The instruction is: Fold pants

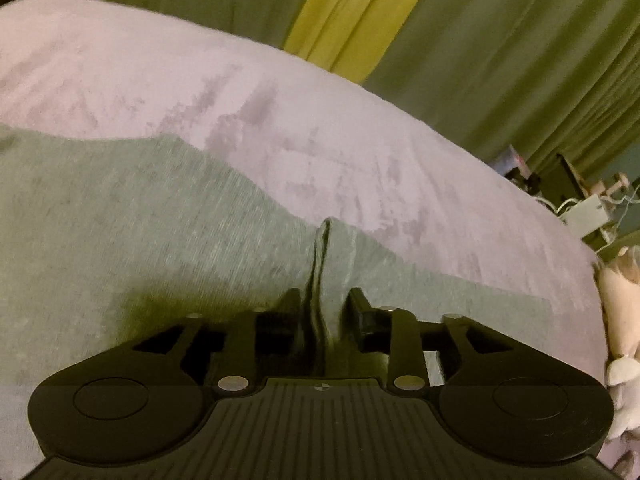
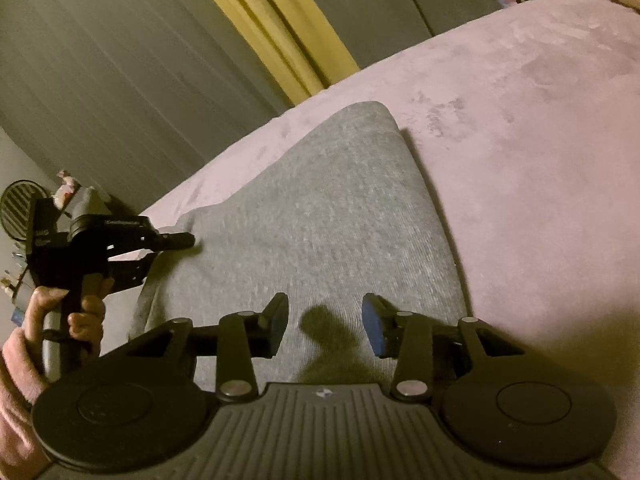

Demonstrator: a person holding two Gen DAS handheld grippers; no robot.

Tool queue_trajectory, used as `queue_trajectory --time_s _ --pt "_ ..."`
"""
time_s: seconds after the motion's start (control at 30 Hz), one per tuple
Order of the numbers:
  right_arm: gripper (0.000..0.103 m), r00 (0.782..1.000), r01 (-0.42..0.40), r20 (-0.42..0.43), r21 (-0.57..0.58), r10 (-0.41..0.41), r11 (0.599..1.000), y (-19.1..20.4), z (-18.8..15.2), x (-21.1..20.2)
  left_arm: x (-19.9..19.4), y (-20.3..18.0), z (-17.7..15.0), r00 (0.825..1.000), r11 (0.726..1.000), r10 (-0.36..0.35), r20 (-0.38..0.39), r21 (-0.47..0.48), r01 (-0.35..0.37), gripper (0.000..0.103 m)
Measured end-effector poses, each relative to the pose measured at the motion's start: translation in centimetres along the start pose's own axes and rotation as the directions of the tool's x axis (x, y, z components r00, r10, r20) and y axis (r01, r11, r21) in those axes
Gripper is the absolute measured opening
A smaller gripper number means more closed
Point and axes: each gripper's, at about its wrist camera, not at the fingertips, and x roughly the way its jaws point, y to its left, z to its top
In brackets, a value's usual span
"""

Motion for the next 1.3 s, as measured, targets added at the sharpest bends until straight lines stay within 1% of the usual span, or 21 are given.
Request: queue_trajectory --time_s 0.03,0.07,0.13,0.23,0.3,0.33,0.47,0.57,0.6,0.67,0.73,0.77,0.83,0.93,0.97,1.03,1.07,1.13,1.2,1.23,1.3 --pt "0.055 1.000 0.002 0.014 -0.004 -0.002 1.000 0.4 0.0 -0.3 -0.6 -0.2 0.0 1.000 1.000 0.007 0.012 0.021 -0.008 0.050" --pt "0.066 1.000 0.005 0.020 -0.013 -0.005 1.000 0.8 0.0 -0.3 -1.1 -0.5 0.0 0.999 0.999 0.023 0.029 0.040 -0.024 0.061" --pt "0.066 1.000 0.016 0.012 -0.038 -0.016 0.999 2.0 0.0 -0.2 -2.2 -0.8 -0.1 0.996 0.995 0.069 0.065 0.069 -0.073 0.070" --pt "0.066 0.999 0.044 0.026 -0.083 -0.042 0.996 3.8 -0.1 0.0 -3.6 -0.5 -0.1 0.991 0.990 0.111 0.080 0.076 -0.117 0.071" --pt "0.066 0.998 0.066 0.030 -0.103 -0.064 0.992 4.7 0.0 0.6 -4.3 0.3 -0.1 0.989 0.990 0.119 0.084 0.061 -0.124 0.072" --pt "0.066 0.997 0.073 0.027 -0.109 -0.071 0.991 5.0 0.0 0.8 -4.8 0.8 -0.2 0.989 0.991 0.122 0.086 0.049 -0.127 0.075" --pt "0.065 0.990 0.144 0.013 -0.151 -0.144 0.978 6.0 -0.3 2.1 -6.2 3.1 -0.5 0.987 0.990 0.138 0.086 -0.007 -0.138 0.082" --pt "0.058 0.980 0.197 0.000 -0.169 -0.200 0.966 6.1 -1.1 2.6 -6.8 4.6 -0.6 0.985 0.989 0.148 0.085 -0.042 -0.145 0.088" --pt "0.058 0.977 0.211 0.006 -0.174 -0.214 0.962 6.3 -1.3 2.7 -7.1 5.1 -0.7 0.984 0.987 0.155 0.085 -0.052 -0.151 0.088" --pt "0.058 0.973 0.227 0.017 -0.195 -0.228 0.954 7.2 -1.5 3.2 -7.9 6.5 -0.9 0.983 0.984 0.162 0.089 -0.082 -0.155 0.092" --pt "0.057 0.973 0.230 0.026 -0.199 -0.229 0.953 8.4 -1.5 3.8 -8.9 8.4 -1.2 0.981 0.979 0.164 0.107 -0.141 -0.148 0.096" --pt "0.057 0.973 0.228 0.032 -0.200 -0.227 0.953 9.1 -1.6 4.3 -9.6 9.3 -1.5 0.978 0.974 0.170 0.121 -0.170 -0.148 0.096" --pt "0.057 0.975 0.222 0.039 -0.205 -0.219 0.953 10.9 -1.9 5.6 -10.8 11.2 -1.8 0.970 0.963 0.204 0.133 -0.208 -0.174 0.096" --pt "0.061 0.978 0.209 0.033 -0.287 -0.208 0.935 14.6 -3.4 8.1 -12.7 13.9 -2.3 0.956 0.947 0.243 0.164 -0.255 -0.196 0.097" --pt "0.061 0.984 0.169 0.004 -0.318 -0.177 0.933 15.8 -4.0 8.9 -13.3 14.8 -2.5 0.952 0.939 0.253 0.174 -0.280 -0.199 0.097" --pt "0.060 0.994 0.045 -0.076 -0.325 -0.073 0.945 17.5 -4.7 9.6 -14.3 16.1 -2.9 0.941 0.924 0.284 0.184 -0.315 -0.217 0.097" --pt "0.059 0.997 0.020 -0.069 -0.312 -0.044 0.950 17.9 -4.8 9.4 -14.6 16.6 -3.0 0.936 0.918 0.298 0.189 -0.327 -0.226 0.097" --pt "0.059 0.998 0.042 -0.042 -0.285 -0.056 0.958 17.6 -4.3 8.9 -15.3 17.6 -3.3 0.930 0.907 0.308 0.200 -0.358 -0.223 0.097" --pt "0.059 0.993 0.113 0.013 -0.275 -0.114 0.955 16.7 -3.1 8.5 -16.1 18.8 -3.5 0.929 0.893 0.303 0.212 -0.404 -0.199 0.097" --pt "0.059 0.989 0.148 0.044 -0.271 -0.141 0.951 16.1 -2.4 8.5 -16.4 19.4 -3.6 0.928 0.884 0.302 0.218 -0.429 -0.187 0.097" --pt "0.059 0.969 0.243 0.097 -0.242 -0.226 0.939 15.0 -0.7 8.5 -16.9 20.3 -3.7 0.929 0.872 0.299 0.219 -0.458 -0.173 0.097"
